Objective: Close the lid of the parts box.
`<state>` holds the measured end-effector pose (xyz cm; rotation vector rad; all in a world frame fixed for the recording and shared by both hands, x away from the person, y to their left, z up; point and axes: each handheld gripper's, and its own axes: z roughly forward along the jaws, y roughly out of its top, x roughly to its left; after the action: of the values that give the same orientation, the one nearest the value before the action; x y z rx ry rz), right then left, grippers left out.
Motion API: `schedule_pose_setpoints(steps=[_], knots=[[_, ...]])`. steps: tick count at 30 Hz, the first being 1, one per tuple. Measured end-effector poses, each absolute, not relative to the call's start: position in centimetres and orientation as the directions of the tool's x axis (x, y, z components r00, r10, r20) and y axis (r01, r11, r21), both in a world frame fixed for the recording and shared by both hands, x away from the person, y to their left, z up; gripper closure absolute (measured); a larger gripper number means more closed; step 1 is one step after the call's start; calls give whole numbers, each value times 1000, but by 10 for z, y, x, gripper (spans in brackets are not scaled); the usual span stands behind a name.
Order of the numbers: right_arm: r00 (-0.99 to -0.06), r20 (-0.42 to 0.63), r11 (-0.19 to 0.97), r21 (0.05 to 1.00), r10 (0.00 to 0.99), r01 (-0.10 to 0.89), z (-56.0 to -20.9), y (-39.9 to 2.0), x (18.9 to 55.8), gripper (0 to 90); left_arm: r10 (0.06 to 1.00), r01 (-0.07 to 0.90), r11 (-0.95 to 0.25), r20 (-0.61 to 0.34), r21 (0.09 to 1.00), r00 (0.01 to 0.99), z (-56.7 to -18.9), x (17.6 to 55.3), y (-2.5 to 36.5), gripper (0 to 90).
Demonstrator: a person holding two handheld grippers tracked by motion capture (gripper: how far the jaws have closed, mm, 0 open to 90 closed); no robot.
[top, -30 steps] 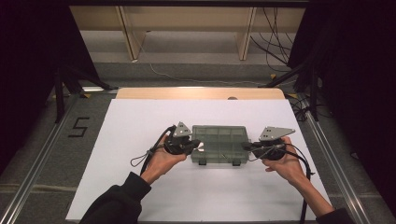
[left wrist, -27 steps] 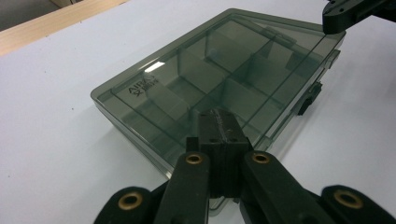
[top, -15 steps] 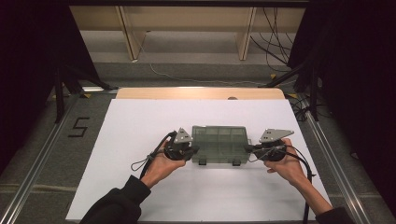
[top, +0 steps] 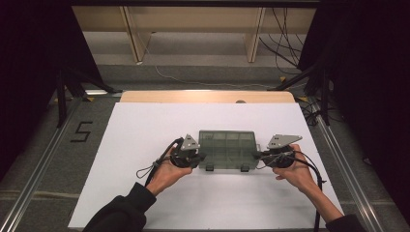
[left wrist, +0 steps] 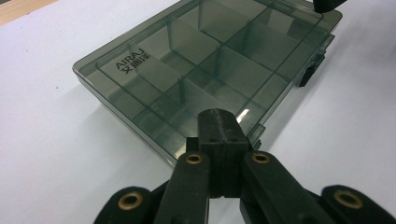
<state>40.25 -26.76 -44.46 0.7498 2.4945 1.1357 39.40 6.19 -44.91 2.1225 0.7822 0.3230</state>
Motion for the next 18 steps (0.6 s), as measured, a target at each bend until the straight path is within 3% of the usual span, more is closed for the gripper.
schedule_pose_setpoints(steps=[18], knots=[[-824,-52,570,746,564,343,-448,-266,401,900,633,423,-470,-38,775,773,-454,393,61,892]])
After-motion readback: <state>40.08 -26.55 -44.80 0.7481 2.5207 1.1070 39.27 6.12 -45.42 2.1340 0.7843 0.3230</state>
